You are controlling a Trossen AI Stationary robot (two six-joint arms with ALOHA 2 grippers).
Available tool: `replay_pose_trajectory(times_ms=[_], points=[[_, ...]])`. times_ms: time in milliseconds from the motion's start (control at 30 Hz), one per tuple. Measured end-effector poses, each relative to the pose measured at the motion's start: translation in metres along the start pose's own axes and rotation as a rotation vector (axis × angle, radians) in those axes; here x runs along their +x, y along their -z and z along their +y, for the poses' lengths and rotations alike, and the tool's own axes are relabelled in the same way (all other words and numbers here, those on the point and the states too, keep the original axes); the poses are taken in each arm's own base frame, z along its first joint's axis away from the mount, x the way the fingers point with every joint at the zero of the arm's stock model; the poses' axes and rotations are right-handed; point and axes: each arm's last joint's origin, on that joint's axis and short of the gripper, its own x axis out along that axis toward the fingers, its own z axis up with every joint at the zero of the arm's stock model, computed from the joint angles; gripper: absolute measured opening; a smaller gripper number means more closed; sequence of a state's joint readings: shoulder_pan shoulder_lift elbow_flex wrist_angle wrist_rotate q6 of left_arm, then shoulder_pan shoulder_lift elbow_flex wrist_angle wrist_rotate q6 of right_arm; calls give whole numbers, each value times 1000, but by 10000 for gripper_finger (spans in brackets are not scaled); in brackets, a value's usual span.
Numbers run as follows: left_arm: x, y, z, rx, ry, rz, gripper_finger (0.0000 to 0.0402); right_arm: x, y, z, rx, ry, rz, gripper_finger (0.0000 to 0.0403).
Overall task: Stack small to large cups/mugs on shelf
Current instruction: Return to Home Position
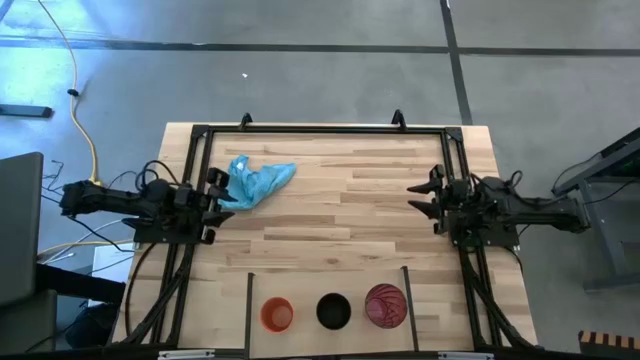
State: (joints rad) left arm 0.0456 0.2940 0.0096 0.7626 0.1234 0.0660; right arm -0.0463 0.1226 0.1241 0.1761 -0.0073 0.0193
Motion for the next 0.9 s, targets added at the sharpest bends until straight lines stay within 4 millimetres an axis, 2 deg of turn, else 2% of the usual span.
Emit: replay_pose_trajectory(times_ms=[167, 367, 900], points=[[-4, -4, 0, 55, -3, -25, 134, -2, -10, 2, -20, -61, 30, 158], [-15, -8, -2, 60, 6, -19, 134, -12, -21, 3, -74, -76, -27, 158], [-18, -8, -3, 96, 42, -14, 134, -16, -21, 2, -108, -54, -28, 158]])
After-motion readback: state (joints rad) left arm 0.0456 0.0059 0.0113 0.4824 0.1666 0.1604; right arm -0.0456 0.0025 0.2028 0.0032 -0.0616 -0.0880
